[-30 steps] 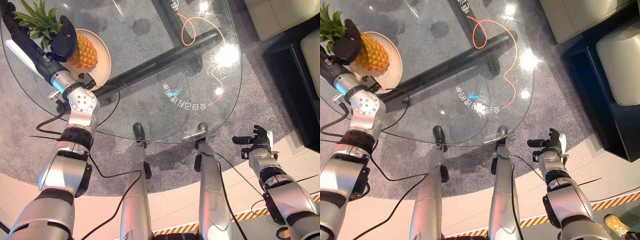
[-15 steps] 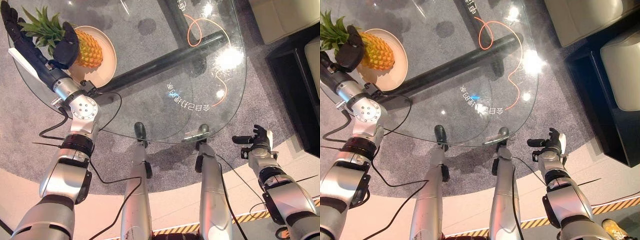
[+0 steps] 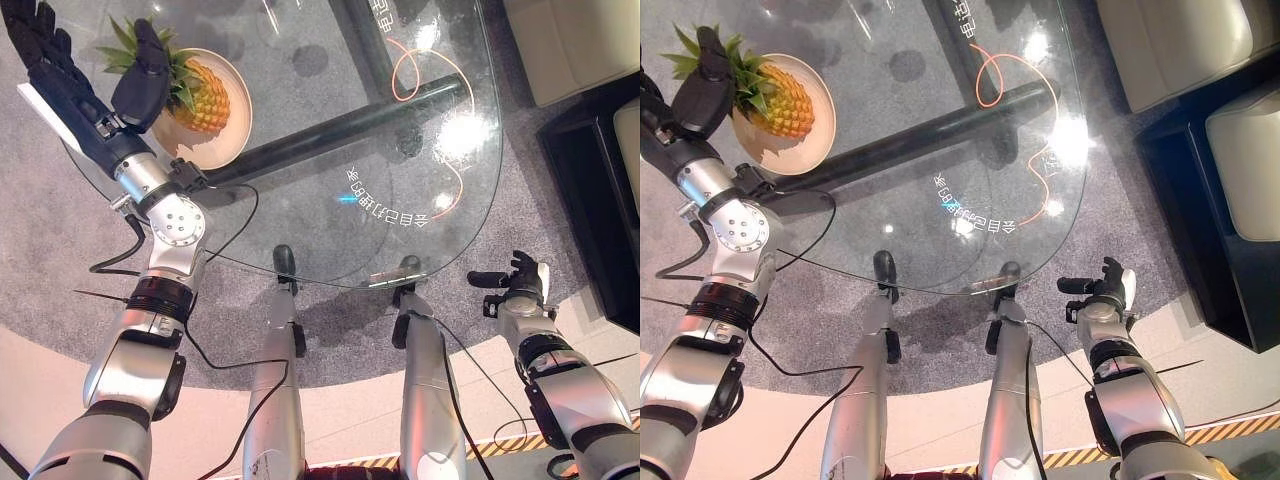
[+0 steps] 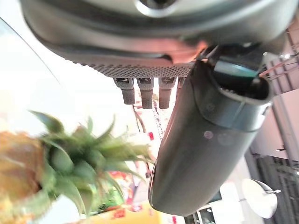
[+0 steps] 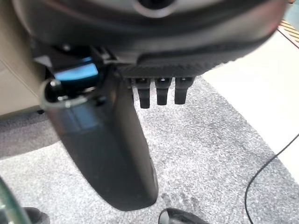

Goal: Pick up the fruit to the plate

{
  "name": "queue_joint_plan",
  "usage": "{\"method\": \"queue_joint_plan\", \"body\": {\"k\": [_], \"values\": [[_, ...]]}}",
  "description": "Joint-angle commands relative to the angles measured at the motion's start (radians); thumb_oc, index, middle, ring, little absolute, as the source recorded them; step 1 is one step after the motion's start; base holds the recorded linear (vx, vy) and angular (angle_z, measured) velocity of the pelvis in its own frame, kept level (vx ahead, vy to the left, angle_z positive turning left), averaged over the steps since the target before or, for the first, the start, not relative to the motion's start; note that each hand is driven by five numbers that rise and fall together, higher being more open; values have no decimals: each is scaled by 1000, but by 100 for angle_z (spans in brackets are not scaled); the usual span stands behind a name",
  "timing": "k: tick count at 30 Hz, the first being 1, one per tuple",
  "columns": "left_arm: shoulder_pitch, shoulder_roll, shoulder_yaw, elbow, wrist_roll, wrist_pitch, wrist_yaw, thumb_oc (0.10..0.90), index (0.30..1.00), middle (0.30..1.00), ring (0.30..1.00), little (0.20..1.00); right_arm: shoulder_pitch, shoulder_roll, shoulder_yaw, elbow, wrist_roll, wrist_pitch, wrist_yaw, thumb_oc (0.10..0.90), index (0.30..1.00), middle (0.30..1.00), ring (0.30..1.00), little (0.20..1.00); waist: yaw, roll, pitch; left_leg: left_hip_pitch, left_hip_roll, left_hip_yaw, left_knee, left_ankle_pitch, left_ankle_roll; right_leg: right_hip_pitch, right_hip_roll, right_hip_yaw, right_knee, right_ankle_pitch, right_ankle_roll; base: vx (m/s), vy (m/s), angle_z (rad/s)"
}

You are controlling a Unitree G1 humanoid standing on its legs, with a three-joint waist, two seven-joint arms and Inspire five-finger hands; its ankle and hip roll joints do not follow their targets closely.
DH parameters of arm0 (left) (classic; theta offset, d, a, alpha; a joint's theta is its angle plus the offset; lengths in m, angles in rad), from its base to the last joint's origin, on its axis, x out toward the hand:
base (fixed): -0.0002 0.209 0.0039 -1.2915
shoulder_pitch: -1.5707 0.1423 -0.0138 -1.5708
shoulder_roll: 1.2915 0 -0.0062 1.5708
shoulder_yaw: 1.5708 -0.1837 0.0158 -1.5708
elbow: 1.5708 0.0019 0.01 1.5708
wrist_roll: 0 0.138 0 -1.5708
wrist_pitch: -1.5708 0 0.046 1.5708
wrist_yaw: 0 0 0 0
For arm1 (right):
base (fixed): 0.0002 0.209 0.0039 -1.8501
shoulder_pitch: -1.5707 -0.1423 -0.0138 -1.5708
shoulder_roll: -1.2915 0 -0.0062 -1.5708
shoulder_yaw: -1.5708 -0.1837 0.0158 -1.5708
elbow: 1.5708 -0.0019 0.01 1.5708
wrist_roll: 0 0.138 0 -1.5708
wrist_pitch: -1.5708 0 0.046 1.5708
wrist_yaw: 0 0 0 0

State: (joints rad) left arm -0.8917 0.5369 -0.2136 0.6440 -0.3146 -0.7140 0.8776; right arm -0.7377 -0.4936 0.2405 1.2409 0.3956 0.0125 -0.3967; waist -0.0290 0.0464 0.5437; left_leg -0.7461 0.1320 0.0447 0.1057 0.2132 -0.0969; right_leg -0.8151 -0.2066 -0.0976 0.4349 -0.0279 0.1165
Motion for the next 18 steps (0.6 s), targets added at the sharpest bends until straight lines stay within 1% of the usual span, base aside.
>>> {"method": "queue_joint_plan", "body": {"k": [1, 2, 4, 5, 6, 7, 8, 11, 14, 15, 16, 17, 18], "values": [[-84, 19, 90, -65, 76, -126, -3, 800, 900, 900, 900, 900, 47, -30, -40, 27, 10, 2, -46, 800, 900, 900, 900, 900, 32, -27, -24, 13, -42, 18, 134, -186, 10, 61, 20, -54, -112, 28, -9, 0, 0, 0], [-80, 17, 89, -72, 78, -127, -6, 800, 900, 900, 900, 900, 52, -30, -41, 28, 8, 2, -45, 800, 900, 900, 900, 900, 32, -26, -24, 24, -43, 18, 134, -194, 10, 71, 21, -52, -110, 20, -7, 0, 0, 0], [-80, 14, 90, -85, 77, -129, -19, 800, 900, 900, 900, 900, 53, -28, -43, 29, 8, 2, -47, 800, 900, 900, 900, 900, 33, -25, -24, 26, -43, 19, 129, -186, 11, 72, 21, -51, -114, 28, -7, 0, 0, 0], [-80, 15, 90, -97, 72, -117, -32, 800, 900, 900, 900, 900, 59, -27, -45, 29, 11, 0, -48, 800, 900, 900, 900, 900, 33, -25, -24, 35, -44, 20, 124, -187, 12, 79, 21, -52, -117, 28, -6, 0, 0, 0], [-77, 15, 89, -112, 56, -93, -54, 800, 900, 900, 900, 900, 72, -24, -47, 32, 10, 0, -46, 800, 900, 900, 900, 900, 34, -26, -24, 58, -43, 21, 125, -196, 12, 99, 20, -51, -112, 19, -4, 0, 0, 0], [-80, 16, 90, -114, 52, -90, -59, 800, 900, 900, 900, 900, 70, -24, -48, 32, 11, 0, -46, 800, 900, 900, 900, 900, 34, -26, -24, 54, -43, 21, 123, -188, 13, 95, 20, -51, -115, 26, -5, 0, 0, 0], [-74, 16, 91, -118, 41, -78, -77, 800, 900, 900, 900, 900, 77, -22, -51, 34, 8, 2, -45, 800, 900, 900, 900, 900, 34, -27, -24, 72, -42, 21, 122, -197, 11, 112, 18, -50, -113, 18, -2, 0, 0, 0], [-52, 34, 98, -134, -4, -46, -133, 800, 900, 900, 900, 900, 104, -11, -63, 38, 3, 1, -50, 800, 900, 900, 900, 900, 36, -26, -24, 130, -43, 19, 93, -184, 11, 167, 15, -42, -138, 30, 4, 19, -39, 1], [-19, 52, 110, -141, -45, -32, -175, 800, 900, 900, 900, 900, 138, -5, -75, 36, 5, 0, -53, 800, 900, 900, 900, 900, 36, -25, -24, 202, -43, 16, 58, -173, 7, 242, 8, -31, -174, 42, 14, 23, -33, 3], [0, 57, 116, -143, -60, -29, -192, 800, 900, 900, 900, 900, 158, -1, -81, 37, 4, -4, -55, 800, 900, 900, 900, 900, 37, -24, -24, 241, -44, 14, 41, -170, 6, 281, 5, -29, -188, 44, 18, 63, -26, 3], [31, 66, 126, -148, -85, -14, -227, 800, 900, 900, 900, 900, 188, 1, -97, 38, 2, -14, -53, 800, 900, 900, 900, 900, 38, -22, -24, 301, -45, 13, 14, -165, 5, 345, -2, -25, -213, 49, 24, 69, -16, 2], [39, 68, 127, -149, -95, -9, -240, 800, 900, 900, 900, 900, 197, 2, -98, 37, 3, -16, -52, 800, 900, 900, 900, 900, 38, -22, -24, 317, -45, 14, 5, -163, 5, 361, -3, -24, -222, 51, 25, 104, -13, 2], [76, 74, 141, -154, -129, 18, -300, 800, 900, 900, 900, 900, 241, 2, -117, 33, -4, -35, -34, 800, 900, 900, 900, 900, 38, -23, -30, 382, -45, 18, -30, -156, 4, 429, -8, -23, -252, 57, 30, 85, -4, 1]]}}
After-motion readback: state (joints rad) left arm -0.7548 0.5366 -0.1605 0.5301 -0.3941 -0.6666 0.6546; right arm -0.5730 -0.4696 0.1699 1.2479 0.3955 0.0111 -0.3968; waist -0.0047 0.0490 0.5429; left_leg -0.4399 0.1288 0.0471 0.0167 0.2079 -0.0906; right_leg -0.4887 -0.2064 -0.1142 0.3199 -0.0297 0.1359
